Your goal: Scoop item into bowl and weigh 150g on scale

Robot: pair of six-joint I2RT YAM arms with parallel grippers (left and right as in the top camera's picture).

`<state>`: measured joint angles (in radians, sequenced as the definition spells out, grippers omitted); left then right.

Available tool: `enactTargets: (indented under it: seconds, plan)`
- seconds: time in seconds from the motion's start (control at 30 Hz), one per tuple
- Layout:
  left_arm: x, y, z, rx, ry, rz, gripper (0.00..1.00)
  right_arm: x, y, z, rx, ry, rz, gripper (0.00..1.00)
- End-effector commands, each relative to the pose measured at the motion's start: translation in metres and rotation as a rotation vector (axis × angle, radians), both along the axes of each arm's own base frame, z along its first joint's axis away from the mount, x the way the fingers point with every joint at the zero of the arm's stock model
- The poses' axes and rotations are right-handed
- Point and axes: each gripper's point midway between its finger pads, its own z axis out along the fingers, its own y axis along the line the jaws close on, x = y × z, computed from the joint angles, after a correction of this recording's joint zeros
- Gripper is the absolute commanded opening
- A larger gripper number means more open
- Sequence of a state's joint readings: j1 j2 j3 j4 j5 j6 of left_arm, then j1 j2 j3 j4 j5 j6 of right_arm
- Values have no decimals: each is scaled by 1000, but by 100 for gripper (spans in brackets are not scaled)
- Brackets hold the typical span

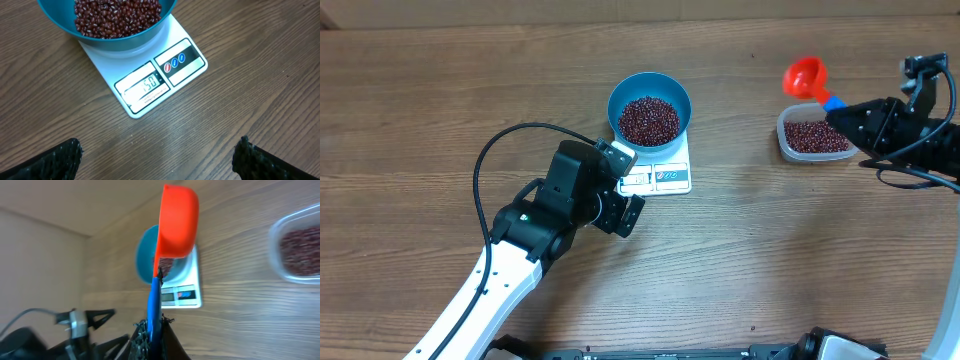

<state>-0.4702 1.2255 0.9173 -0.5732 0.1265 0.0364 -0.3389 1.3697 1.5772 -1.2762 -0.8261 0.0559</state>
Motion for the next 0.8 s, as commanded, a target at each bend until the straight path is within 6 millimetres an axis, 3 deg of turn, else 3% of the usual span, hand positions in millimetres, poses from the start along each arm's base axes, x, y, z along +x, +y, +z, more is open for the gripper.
enactTargets:
  seconds: [0.0, 0.4, 0.77]
  plan:
    - [5, 0, 7, 1, -22, 2, 99, -5, 13, 2, 108, 5, 50, 4]
    - [5, 0, 7, 1, -22, 2, 100, -6, 7, -30, 156, 90, 8, 4]
    - [5, 0, 7, 1, -22, 2, 99, -17, -44, -55, 234, 128, -145, 4]
